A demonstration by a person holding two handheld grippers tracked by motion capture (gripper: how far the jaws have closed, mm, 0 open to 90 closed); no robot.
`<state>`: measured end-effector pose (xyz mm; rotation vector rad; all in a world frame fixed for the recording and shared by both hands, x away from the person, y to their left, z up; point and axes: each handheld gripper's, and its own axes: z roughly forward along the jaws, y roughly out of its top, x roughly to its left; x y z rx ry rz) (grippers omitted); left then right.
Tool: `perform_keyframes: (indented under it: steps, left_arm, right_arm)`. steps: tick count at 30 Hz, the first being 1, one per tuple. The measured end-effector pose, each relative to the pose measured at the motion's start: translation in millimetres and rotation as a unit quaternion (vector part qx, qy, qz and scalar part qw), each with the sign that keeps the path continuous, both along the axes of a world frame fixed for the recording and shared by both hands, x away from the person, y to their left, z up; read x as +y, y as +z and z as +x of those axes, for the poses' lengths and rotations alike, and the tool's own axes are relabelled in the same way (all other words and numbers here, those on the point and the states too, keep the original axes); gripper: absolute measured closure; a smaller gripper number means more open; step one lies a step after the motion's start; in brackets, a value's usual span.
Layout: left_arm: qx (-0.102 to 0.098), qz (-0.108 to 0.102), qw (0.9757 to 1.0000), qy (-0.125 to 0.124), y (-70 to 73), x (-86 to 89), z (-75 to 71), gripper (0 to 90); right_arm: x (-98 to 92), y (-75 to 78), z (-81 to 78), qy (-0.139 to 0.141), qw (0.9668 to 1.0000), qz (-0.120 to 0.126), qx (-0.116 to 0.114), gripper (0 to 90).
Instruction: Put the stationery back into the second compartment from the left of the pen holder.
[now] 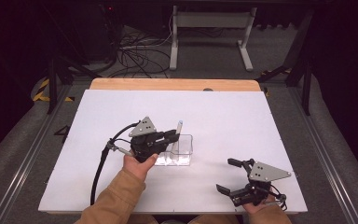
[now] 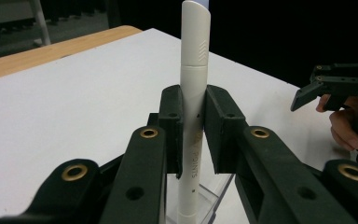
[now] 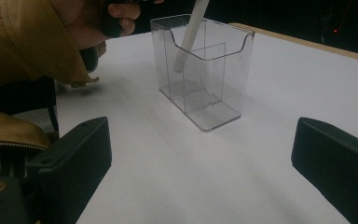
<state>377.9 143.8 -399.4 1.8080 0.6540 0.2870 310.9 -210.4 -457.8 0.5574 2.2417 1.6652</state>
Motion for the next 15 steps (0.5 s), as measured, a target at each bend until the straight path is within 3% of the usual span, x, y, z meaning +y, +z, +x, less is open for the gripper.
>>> perform_keyframes:
  steps: [3,5,6,15]
  left_arm:
    - [0.006,0.004,1.0,0.003,2.1,-0.6,-2.3,74.0]
    - [-0.006,0.005,0.9999,0.014,5.2,-0.6,-6.3,53.8]
    - [-0.011,0.009,0.9997,0.02,7.2,1.2,-7.9,48.9]
    - [-0.038,0.018,0.9983,0.04,22.7,17.2,-19.3,29.5]
  right_arm:
    - [1.2,0.8,1.4,0.001,1.0,0.002,-0.001,5.1]
    - [2.6,1.0,2.7,0.003,1.0,0.0,-0.003,5.1]
    - [3.2,0.9,3.4,0.004,1.0,-0.001,-0.003,5.1]
    - [4.7,1.3,6.1,0.007,1.0,0.0,-0.003,5.0]
